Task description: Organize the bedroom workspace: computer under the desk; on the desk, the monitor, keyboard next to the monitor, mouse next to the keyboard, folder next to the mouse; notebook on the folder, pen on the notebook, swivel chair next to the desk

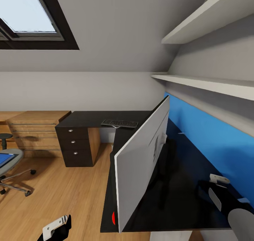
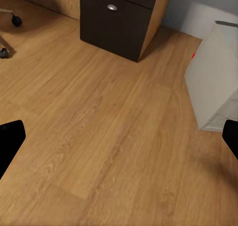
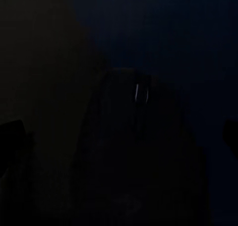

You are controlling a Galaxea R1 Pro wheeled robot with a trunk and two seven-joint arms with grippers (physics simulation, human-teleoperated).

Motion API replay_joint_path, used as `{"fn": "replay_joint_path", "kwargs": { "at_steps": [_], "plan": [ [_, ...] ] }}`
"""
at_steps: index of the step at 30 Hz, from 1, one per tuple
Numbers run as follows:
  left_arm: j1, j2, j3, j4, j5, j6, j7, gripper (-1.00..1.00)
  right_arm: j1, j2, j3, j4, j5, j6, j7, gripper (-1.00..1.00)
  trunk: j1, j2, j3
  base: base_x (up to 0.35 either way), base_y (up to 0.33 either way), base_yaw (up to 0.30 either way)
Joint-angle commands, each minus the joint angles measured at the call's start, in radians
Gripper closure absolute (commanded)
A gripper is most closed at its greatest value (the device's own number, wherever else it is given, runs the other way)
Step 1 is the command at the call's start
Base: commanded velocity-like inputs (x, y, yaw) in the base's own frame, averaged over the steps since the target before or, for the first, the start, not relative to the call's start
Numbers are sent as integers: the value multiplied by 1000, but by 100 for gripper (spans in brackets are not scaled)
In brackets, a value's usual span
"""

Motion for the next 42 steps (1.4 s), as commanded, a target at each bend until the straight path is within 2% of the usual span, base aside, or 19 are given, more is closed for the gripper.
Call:
{"fn": "replay_joint_path", "kwargs": {
  "at_steps": [1, 6, 14, 25, 26, 42],
  "plan": [
    [0, 1, -4, -1, 10, -7, 5, -100, 0, 0, 1, -2, -11, 5, -4, -100, 0, -1, -1, 0, 0, 0],
    [0, 1, -4, -1, 10, -7, 5, -100, 0, -1, 1, -2, -11, 5, -4, -100, 0, -1, -1, 0, 0, 0],
    [0, 1, -4, -1, 10, -7, 6, -100, 0, -1, 0, -2, -11, 5, -4, -100, 31, -57, -26, 0, 0, 0],
    [0, 1, -4, -1, 10, -7, 6, -100, 0, -2, 0, -1, -11, 5, -4, -100, 31, -57, -26, 0, 0, 0],
    [0, 1, -4, -1, 10, -7, 6, -100, 0, -2, 0, -1, -11, 5, -4, 100, 31, -57, -26, 0, 0, 0],
    [0, 1, -6, 0, 10, -7, 6, -100, 0, 0, -1, -4, -11, 0, -4, 100, 31, -57, -26, 0, 0, 0]
  ]
}}
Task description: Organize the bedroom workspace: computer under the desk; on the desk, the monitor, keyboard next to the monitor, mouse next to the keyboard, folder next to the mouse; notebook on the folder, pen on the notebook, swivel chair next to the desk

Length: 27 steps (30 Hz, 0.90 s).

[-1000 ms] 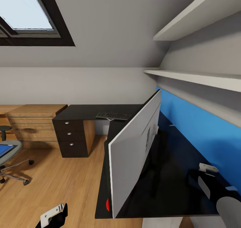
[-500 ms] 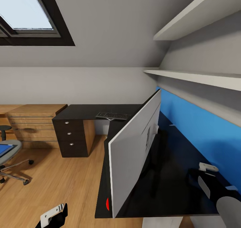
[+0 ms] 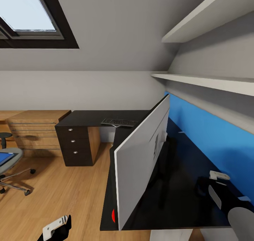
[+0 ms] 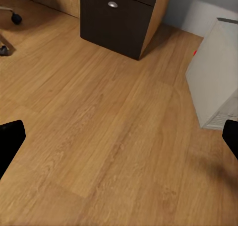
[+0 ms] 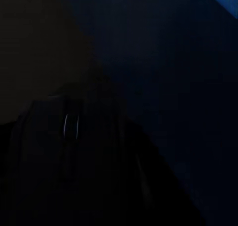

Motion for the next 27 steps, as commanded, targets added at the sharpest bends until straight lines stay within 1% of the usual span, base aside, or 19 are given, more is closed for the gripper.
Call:
{"fn": "replay_joint_path", "kwargs": {
  "at_steps": [1, 11, 14, 16, 27],
  "plan": [
    [0, 1, -4, -1, 10, -7, 5, -100, 0, 0, 1, 40, -21, 3, -4, 100, 0, 0, -1, 0, 0, 0],
    [0, 1, -4, -1, 12, -7, 6, -100, 1, 0, 0, 39, -21, 2, -4, 100, 0, 0, -1, 0, 0, 0],
    [0, 1, -4, -1, 7, -6, 6, -100, 1, 0, 1, 8, -21, -2, 2, 100, -11, 21, 8, 0, 0, 0],
    [0, 1, -4, 0, 5, -6, 6, -100, 1, 0, 0, -36, -21, 0, 15, 100, -19, 35, 15, 0, 0, 0],
    [0, 1, -3, 2, 8, -5, 6, -100, 3, -1, 0, -70, -22, 5, 24, 100, -61, 112, 49, 0, 0, 0]
  ]
}}
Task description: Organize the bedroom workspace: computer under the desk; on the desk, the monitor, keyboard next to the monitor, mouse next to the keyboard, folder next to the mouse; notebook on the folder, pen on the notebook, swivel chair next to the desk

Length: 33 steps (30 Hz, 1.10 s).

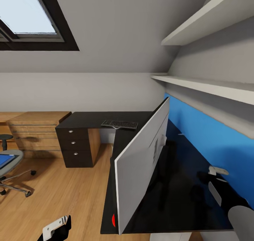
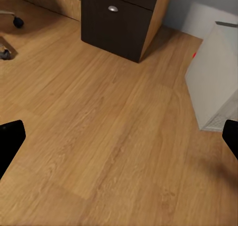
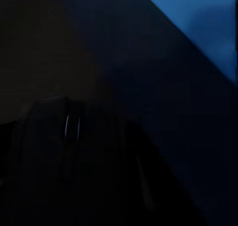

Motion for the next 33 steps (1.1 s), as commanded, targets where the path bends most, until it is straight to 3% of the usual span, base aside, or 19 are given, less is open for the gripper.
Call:
{"fn": "replay_joint_path", "kwargs": {
  "at_steps": [1, 7, 10, 14, 17, 18, 19, 22, 29, 33],
  "plan": [
    [0, 1, -4, -1, 11, -7, 5, -100, 0, 0, 1, -8, -12, 5, -6, 100, -4, 7, 2, 0, 0, 0],
    [0, 2, -3, 1, 13, -3, 7, -100, 15, 8, 1, -160, -25, 60, -7, 100, -27, 49, 21, -56, 0, 0],
    [0, 2, -3, 4, 13, 10, 8, -100, 86, 16, 1, -307, -77, 121, -8, 100, -38, 70, 31, -295, 0, 0],
    [0, 0, -4, 45, 13, 40, 8, -100, 133, 19, 1, -379, -138, 135, -9, 100, -54, 98, 43, -328, 0, 0],
    [0, 0, -5, 91, 11, 72, 9, -100, 170, 26, 3, -430, -247, 142, -10, 100, -65, 119, 52, -337, 0, 0],
    [0, 0, -5, 95, 11, 74, 9, -100, 176, 30, 3, -441, -260, 143, -10, 100, -69, 126, 56, -338, 0, 0],
    [0, 0, -5, 101, 10, 80, 10, -100, 203, 45, 3, -480, -286, 147, -11, 100, -73, 133, 59, -340, 0, 0],
    [0, 0, -6, 107, 10, 84, 11, -100, 277, 82, 4, -594, -305, 151, -11, 100, -84, 154, 68, -340, 0, 0],
    [0, 0, -5, 109, 10, 85, 11, -100, 401, 153, 7, -789, -309, 153, -13, 100, -111, 203, 90, -341, 0, 0],
    [0, 0, -6, 109, 9, 83, 11, -100, 445, 196, 10, -841, -309, 151, -12, 100, -123, 224, 99, -235, 0, 0]
  ]
}}
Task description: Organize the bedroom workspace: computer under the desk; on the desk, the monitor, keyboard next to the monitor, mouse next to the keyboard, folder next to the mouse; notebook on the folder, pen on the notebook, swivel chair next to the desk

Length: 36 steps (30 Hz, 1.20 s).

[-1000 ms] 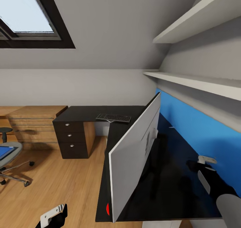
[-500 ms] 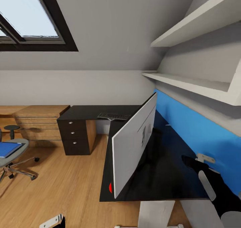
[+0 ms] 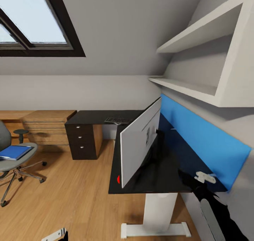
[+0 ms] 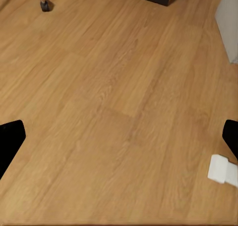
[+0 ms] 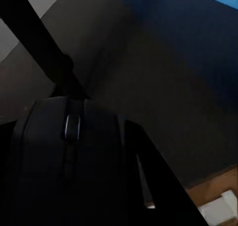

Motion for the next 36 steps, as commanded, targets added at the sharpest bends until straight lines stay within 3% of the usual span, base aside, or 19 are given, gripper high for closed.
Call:
{"fn": "replay_joint_path", "kwargs": {
  "at_steps": [1, 6, 11, 18, 23, 36],
  "plan": [
    [0, 1, -5, -1, 10, -8, 6, -100, 2, 13, 1, -5, -12, 2, -9, 100, 0, -1, -1, -74, 0, 0],
    [0, -1, -3, -2, 7, -13, 6, -100, 7, 68, 2, -11, -10, -1, -11, 100, 0, -1, -1, -25, 0, 0],
    [0, -1, -1, -2, 6, -16, 3, -100, 9, 84, 2, -11, -10, -2, -11, 100, 0, -1, -1, -19, 5, 0],
    [0, 0, -1, -1, 6, -15, 3, -100, 9, 86, 3, -4, -6, -6, -11, 100, 0, -1, -1, -222, 136, 0],
    [0, -2, -1, 0, 6, -15, 3, -100, 9, 87, 46, 8, 24, -19, -17, 100, 0, -1, -1, -288, 183, 0],
    [0, 1, -1, 3, 9, -10, 4, -100, 9, 88, 65, 33, 28, -30, -22, 100, 0, -1, -1, -299, 154, 0]
  ]
}}
